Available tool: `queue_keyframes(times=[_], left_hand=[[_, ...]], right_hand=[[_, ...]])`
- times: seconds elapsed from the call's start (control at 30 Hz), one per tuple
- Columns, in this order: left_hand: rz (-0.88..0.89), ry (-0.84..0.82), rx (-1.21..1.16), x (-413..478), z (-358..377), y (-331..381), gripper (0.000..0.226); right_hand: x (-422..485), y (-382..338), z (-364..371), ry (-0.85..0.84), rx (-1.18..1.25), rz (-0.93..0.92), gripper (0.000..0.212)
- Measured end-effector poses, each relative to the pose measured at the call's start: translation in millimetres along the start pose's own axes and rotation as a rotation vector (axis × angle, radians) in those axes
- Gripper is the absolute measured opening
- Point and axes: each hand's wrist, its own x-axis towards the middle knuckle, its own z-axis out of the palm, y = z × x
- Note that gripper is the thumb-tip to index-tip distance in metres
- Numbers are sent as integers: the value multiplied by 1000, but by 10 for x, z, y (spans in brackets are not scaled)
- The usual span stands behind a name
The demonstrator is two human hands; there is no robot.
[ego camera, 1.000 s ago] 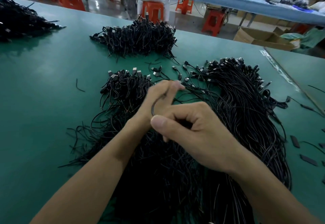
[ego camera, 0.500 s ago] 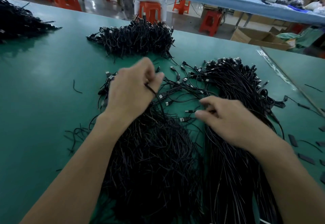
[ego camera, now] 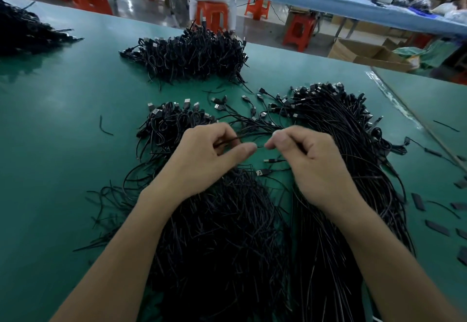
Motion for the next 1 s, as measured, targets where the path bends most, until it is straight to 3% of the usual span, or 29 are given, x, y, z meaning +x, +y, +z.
queue_keyframes(times=[0.1,0.2,0.27,0.37,0.47,0.53,0.63,0.7,0.77,1.0], left_hand=[[-127,-165,-213,-67,-83,37,63],[-146,-445,-488,-146,-94,139,61],[-100,-525,-720,-200,-62,211,57],[-88,-402,-1010,-196,-9,264,43],[-97,-147,-1282,-123,34,241,36],[-137,92,-1205,-89,73,176,34],[-135,291,-722,-83,109,78,33],[-70,215,-418,-98,120,84,33],[-45,43,-257,-129,152,134,37],[-257,-376,-803,-227,69,287,64]], right_hand=[[26,-4,-24,68,91,-46,23],[49,-41,12,94,177,-45,23],[64,-49,47,38,177,-12,22],[28,-51,123,-197,41,27,25],[-55,-68,199,-416,-175,53,26],[-130,-101,220,-479,-249,40,28],[-169,-168,153,-410,-211,-18,27],[-136,-227,88,-341,-148,-60,23],[-73,-264,26,-284,-122,-122,19],[103,-221,-101,-68,156,-151,16]])
